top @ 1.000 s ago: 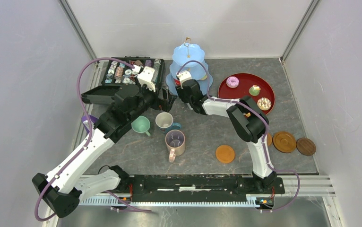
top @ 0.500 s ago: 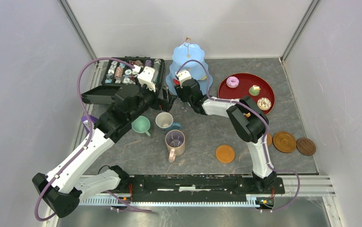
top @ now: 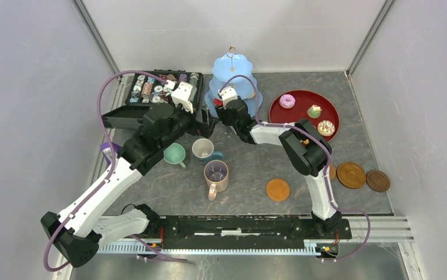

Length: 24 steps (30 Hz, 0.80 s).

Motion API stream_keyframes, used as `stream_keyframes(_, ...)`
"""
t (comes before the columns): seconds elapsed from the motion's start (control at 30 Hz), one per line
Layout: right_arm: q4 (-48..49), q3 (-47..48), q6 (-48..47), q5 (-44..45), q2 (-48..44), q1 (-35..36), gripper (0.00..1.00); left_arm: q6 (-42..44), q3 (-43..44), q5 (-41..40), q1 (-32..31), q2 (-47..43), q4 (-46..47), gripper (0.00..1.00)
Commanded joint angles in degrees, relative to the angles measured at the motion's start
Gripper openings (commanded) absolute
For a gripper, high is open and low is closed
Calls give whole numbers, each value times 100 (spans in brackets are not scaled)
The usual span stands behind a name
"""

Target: Serve the afternoon tea

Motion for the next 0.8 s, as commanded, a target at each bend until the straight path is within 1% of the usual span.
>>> stream_keyframes(0.0, 587, -47, 55, 183, -61, 24, 69, 40, 27, 50, -38, -2, 195, 100)
stream_keyframes(0.13, 667, -149, 38, 154, -159, 24, 67, 57, 27, 35, -38, -17, 194, 100)
stream_keyframes(0.23, 620, -255, -16, 66, -250, 24, 68, 57, 27, 33, -38, -23, 192, 100)
stream_keyframes(0.4, 493, -580, -110, -96, -432, 24, 79, 57, 27, 37, -38, -29, 198, 100)
stream_keyframes(0.5, 676, -827, -213, -56, -489, 24, 82, 49, 25, 59, -38, -16, 197, 100)
stream_keyframes(0.57, 496, -715, -224, -43, -378, 25, 82, 49, 27, 59, -38, -10, 197, 100)
stream_keyframes(0.67, 404, -646, -227, -21, -262, 24, 80, 56, 27, 42, -38, -6, 194, 100)
stream_keyframes(0.77, 364, -629, -204, 18, -275, 26, 74, 57, 18, 28, -38, 8, 194, 100)
